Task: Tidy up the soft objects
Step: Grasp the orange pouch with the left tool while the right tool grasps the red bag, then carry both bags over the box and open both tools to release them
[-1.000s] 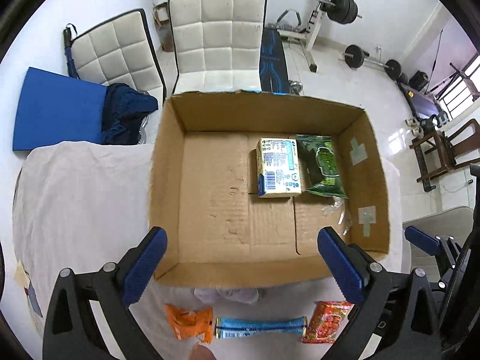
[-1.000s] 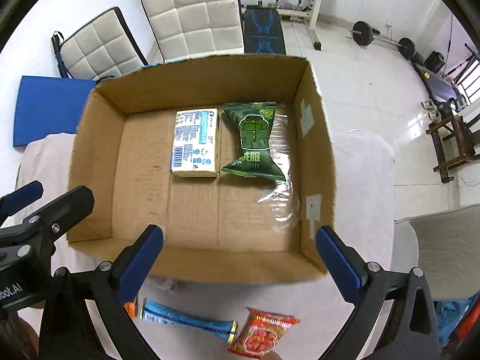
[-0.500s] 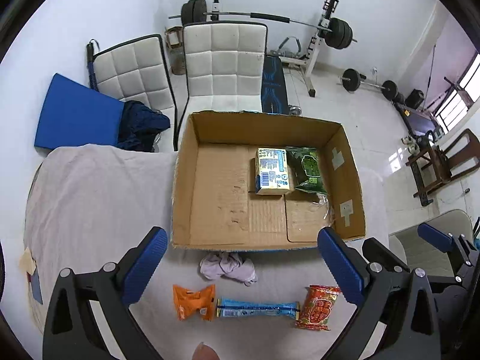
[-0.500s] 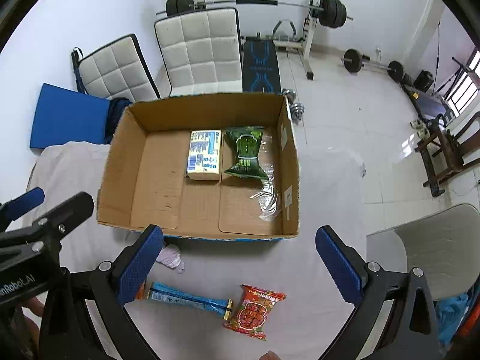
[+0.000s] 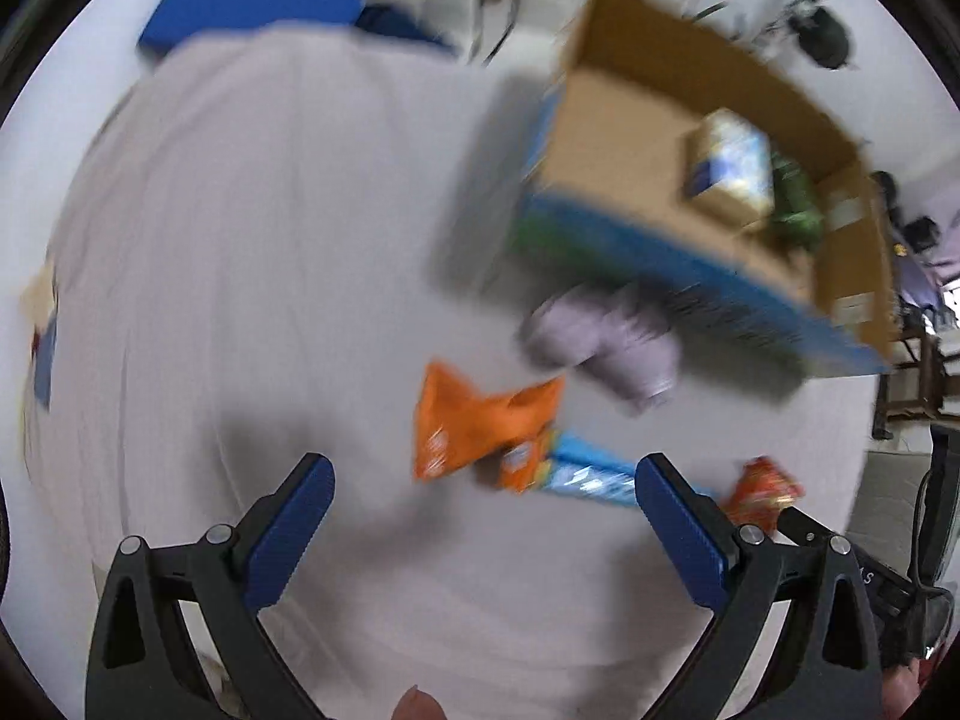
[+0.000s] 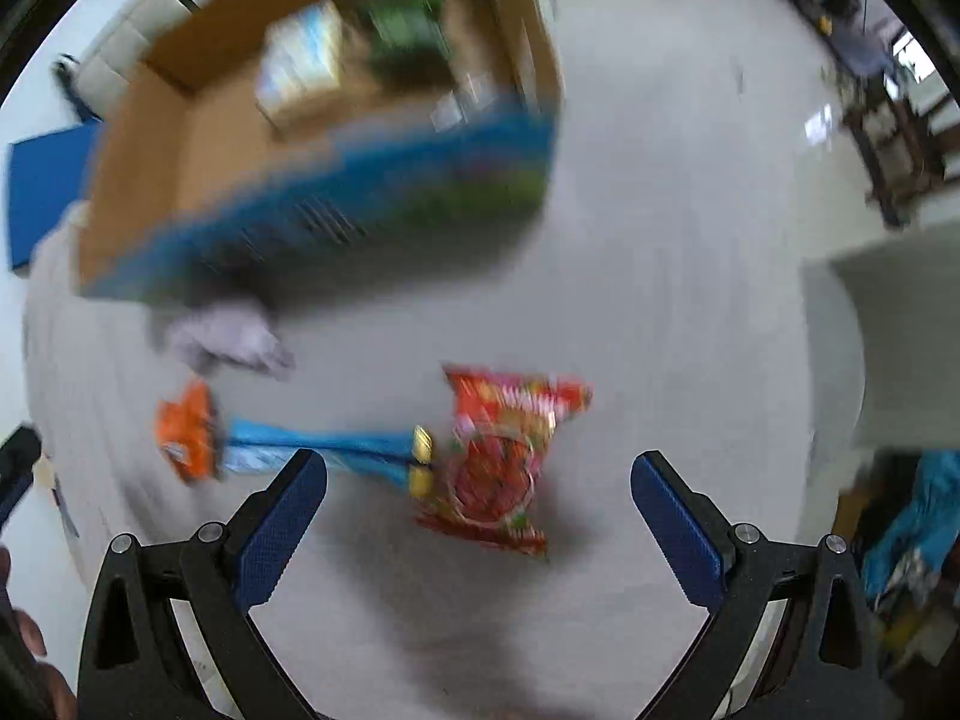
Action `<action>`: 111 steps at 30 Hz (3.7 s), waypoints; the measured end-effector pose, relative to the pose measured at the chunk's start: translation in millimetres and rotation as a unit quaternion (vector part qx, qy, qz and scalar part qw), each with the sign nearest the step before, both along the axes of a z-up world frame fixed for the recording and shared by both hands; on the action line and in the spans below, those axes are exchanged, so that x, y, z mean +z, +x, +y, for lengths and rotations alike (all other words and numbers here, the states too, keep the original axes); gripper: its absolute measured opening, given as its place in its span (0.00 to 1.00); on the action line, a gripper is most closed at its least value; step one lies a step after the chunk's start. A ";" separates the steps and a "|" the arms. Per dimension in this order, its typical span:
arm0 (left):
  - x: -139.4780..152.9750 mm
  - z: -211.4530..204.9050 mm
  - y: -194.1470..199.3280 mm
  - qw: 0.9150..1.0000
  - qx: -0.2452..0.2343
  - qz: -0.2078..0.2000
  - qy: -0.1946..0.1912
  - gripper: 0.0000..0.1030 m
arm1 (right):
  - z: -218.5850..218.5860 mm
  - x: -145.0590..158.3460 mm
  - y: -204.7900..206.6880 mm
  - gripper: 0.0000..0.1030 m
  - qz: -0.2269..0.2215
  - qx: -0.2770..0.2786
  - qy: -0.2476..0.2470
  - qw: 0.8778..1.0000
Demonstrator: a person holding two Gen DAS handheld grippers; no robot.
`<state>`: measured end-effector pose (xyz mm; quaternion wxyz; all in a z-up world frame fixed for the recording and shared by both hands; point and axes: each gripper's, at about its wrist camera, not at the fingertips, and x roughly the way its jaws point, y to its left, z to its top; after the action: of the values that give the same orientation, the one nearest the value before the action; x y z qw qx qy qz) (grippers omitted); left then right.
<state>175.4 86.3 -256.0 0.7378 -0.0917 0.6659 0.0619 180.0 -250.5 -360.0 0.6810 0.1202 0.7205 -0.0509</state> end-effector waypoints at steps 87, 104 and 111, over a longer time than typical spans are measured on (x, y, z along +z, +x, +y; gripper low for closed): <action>90.4 -77.1 -2.4 0.984 -0.128 -0.104 -0.068 0.55 | 46.5 131.2 -6.9 0.45 -0.113 0.097 0.024 0.989; 77.4 -95.4 173.6 0.981 -0.157 -0.096 -0.053 0.55 | 29.6 114.5 144.1 0.45 -0.120 0.078 0.016 0.990; 17.2 -97.2 234.2 0.986 -0.146 -0.037 -0.064 0.55 | 30.3 49.3 191.3 0.45 -0.072 0.084 0.001 0.994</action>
<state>409.5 -10.9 -238.7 0.7554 -0.0428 0.6472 -0.0929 371.2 -220.2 -310.8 0.7330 0.0632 0.6771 0.0163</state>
